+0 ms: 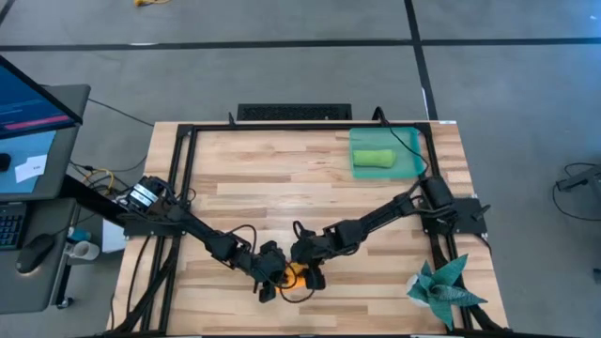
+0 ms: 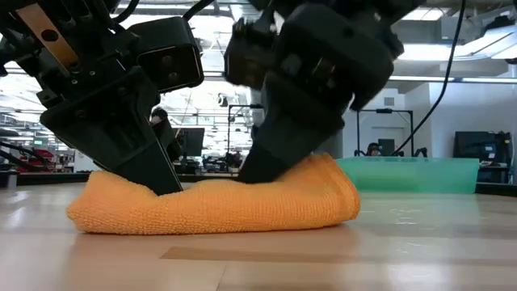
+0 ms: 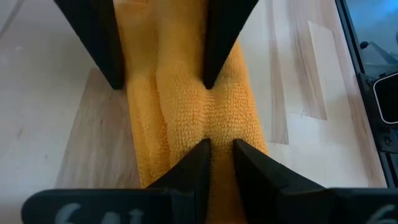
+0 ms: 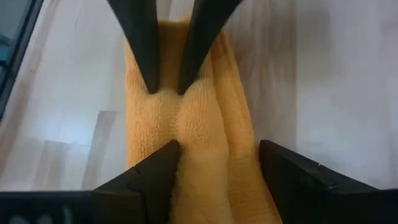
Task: Roll microfiber towels into tight, uniform cylinder then place into a basket
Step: Put the orange microfiber towel into the blue bin
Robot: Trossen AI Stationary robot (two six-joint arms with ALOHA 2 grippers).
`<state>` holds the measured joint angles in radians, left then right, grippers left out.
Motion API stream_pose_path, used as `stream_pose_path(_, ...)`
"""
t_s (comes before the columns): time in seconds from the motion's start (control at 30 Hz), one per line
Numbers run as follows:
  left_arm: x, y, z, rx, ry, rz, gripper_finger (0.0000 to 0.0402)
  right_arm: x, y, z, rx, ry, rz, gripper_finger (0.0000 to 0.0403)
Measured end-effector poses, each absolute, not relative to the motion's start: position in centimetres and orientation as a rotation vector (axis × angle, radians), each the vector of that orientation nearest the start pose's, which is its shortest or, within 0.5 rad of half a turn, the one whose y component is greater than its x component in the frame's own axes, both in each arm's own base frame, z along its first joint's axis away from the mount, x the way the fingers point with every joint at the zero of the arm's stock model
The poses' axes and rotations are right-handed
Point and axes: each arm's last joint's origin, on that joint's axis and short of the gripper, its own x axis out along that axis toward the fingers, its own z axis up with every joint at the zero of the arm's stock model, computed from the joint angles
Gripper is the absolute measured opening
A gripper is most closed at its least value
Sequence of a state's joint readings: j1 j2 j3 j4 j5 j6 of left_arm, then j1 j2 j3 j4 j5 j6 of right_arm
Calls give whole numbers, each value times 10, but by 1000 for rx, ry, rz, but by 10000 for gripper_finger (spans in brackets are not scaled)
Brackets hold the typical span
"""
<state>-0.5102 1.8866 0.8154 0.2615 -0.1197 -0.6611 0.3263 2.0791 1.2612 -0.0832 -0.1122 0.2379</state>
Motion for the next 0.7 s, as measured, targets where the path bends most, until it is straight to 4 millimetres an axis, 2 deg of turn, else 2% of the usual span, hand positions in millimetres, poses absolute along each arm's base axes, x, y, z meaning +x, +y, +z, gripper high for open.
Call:
stream_pose_path(0.13, 298, -163, 99, -348, 836, -110, 68, 400, 132, 111, 220, 990, 314, 249)
stream_pose_path(0.33, 300, -163, 101, -283, 795, -132, 68, 399, 124, 109, 336, 1062, 308, 235)
stream_pose_path(0.53, 299, -163, 104, -240, 793, -148, 68, 397, 126, 101, 335, 1098, 299, 162)
stream_pose_path(0.7, 291, -159, 117, -186, 814, -91, 68, 397, 127, 97, 344, 1110, 304, 93)
